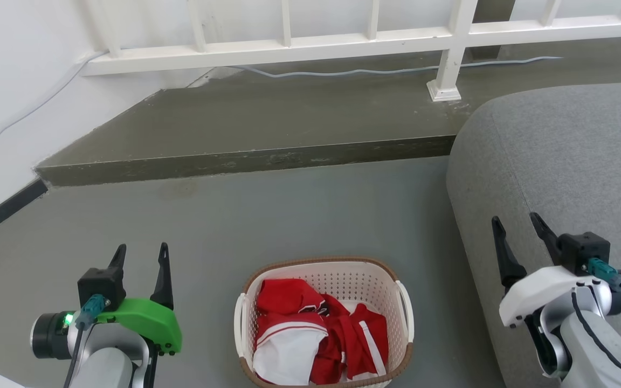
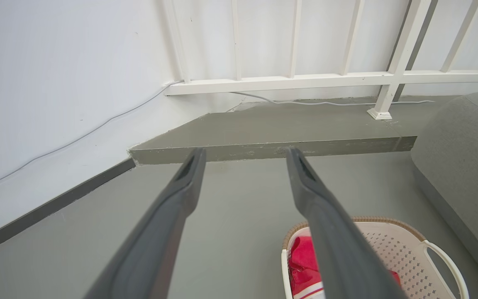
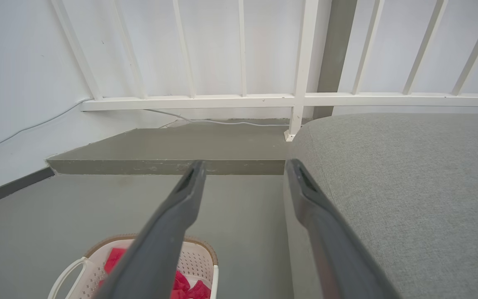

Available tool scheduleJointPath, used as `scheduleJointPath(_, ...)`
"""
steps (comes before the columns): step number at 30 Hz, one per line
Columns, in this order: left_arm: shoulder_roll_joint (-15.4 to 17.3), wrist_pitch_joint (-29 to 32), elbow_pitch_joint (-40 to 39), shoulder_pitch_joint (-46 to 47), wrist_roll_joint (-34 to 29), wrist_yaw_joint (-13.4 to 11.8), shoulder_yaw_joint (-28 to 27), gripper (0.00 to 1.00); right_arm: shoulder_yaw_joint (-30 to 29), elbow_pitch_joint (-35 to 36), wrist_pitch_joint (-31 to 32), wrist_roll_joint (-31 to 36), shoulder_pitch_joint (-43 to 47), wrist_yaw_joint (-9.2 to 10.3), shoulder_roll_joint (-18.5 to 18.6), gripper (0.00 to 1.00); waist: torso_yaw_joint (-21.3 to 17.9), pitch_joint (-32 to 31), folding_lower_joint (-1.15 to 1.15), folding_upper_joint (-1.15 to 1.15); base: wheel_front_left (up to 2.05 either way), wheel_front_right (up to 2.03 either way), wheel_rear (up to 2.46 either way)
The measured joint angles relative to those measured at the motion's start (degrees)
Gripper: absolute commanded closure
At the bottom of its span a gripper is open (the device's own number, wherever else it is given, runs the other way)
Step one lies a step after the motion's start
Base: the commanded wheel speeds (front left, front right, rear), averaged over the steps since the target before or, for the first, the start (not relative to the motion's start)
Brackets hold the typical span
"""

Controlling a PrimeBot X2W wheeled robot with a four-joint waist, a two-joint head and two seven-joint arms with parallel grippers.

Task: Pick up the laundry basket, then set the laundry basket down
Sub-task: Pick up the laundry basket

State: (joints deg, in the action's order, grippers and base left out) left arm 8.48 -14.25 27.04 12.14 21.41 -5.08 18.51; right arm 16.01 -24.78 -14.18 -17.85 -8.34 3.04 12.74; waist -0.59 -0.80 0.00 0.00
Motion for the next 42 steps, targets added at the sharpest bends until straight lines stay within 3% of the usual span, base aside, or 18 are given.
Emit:
scheduleJointPath(20, -1.37, 0.0, -0.18, 2.04, 0.01, 0.0, -1.33, 0.0, -0.38, 0.36, -0.01, 0.35, -2.22, -1.52, -1.63, 0.0, 0.14, 3.05, 0.0, 0.0, 0.0, 0.0, 0.0)
scheduleJointPath(42, -2.82, 0.37, 3.45, 12.23, 0.19, 2.12, 0.01, 0.0, -0.2, -3.35, -0.24, 0.35, -12.04, -3.03, -2.99, 0.0, 0.15, 18.41, 0.0, 0.0, 0.0, 0.0, 0.0)
